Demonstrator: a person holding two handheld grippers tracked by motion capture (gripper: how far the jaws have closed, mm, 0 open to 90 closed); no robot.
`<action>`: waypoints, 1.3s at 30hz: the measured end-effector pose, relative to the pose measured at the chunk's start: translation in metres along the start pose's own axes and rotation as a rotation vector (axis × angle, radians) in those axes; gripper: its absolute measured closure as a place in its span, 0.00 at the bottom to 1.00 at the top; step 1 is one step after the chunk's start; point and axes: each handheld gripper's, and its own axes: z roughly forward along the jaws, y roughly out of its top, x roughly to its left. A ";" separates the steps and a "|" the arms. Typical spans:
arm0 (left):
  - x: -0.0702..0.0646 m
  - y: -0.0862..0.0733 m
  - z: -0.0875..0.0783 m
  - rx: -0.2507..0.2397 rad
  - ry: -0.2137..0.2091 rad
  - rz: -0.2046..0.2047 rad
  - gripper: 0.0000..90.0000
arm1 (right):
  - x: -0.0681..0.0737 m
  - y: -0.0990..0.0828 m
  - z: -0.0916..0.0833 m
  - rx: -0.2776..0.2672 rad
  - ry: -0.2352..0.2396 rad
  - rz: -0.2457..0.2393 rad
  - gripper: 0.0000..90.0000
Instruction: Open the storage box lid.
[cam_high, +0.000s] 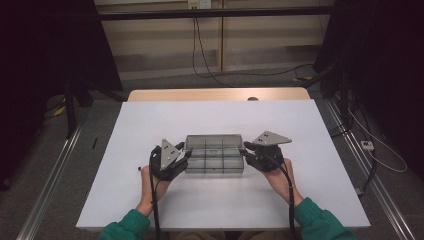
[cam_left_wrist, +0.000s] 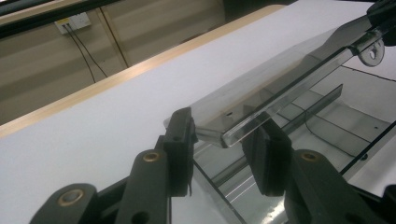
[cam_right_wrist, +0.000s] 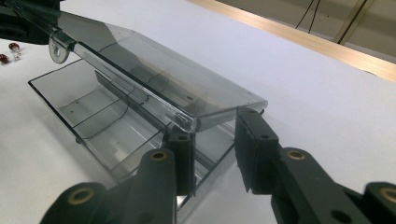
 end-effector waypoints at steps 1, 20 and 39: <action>0.000 0.000 0.000 -0.001 0.001 -0.001 0.71 | 0.000 0.000 0.000 -0.001 0.001 0.002 0.78; 0.007 0.007 0.005 -0.017 0.003 -0.025 0.72 | -0.005 0.010 0.001 0.005 0.006 0.012 0.81; 0.019 0.014 0.012 -0.040 0.000 -0.101 0.77 | -0.014 0.023 0.008 -0.011 -0.004 0.034 0.82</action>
